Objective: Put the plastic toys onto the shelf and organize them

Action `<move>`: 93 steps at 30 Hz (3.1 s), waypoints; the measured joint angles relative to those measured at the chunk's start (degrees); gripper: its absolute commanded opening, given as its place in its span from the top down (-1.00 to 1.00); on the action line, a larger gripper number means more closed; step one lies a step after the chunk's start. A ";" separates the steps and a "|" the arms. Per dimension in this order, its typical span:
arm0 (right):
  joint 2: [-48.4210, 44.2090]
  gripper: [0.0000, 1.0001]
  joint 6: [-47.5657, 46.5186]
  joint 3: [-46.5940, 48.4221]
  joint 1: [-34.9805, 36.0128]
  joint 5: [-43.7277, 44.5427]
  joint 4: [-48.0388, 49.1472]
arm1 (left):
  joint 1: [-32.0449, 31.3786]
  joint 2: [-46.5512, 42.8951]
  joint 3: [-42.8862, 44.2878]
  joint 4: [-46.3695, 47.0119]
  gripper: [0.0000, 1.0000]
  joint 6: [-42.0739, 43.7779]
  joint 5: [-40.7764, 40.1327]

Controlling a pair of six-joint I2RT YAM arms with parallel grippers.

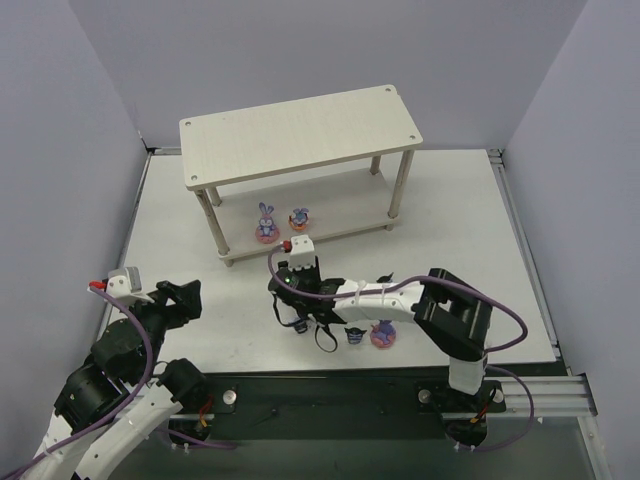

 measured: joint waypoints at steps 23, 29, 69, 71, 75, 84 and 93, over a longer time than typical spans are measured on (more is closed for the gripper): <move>-14.49 0.94 -23.47 -4.24 -20.74 -16.26 8.61 | -0.22 0.00 0.00 0.00 -0.63 -0.02 -0.02; -12.24 0.94 -26.49 -0.42 -24.26 -21.46 9.53 | -0.22 0.31 0.00 0.02 -0.63 0.00 -0.02; -0.17 0.33 -32.26 5.31 -29.94 -28.68 14.16 | -0.22 1.33 0.00 0.00 -0.63 -0.02 -0.04; -0.17 0.22 -32.57 5.31 -29.97 -28.68 14.19 | -0.22 1.36 0.00 0.00 -0.64 -0.02 -0.04; -0.17 -0.12 -33.20 5.31 -29.97 -28.46 14.19 | -0.22 1.38 0.00 0.00 -0.64 -0.02 -0.07; -0.17 -0.45 -33.73 5.31 -29.97 -27.43 15.08 | -0.22 1.79 0.00 0.00 -0.64 -0.02 -0.04; -3.58 -0.50 -33.40 1.70 -29.94 -25.79 15.61 | -0.22 1.79 0.00 0.00 -0.63 -0.02 -0.04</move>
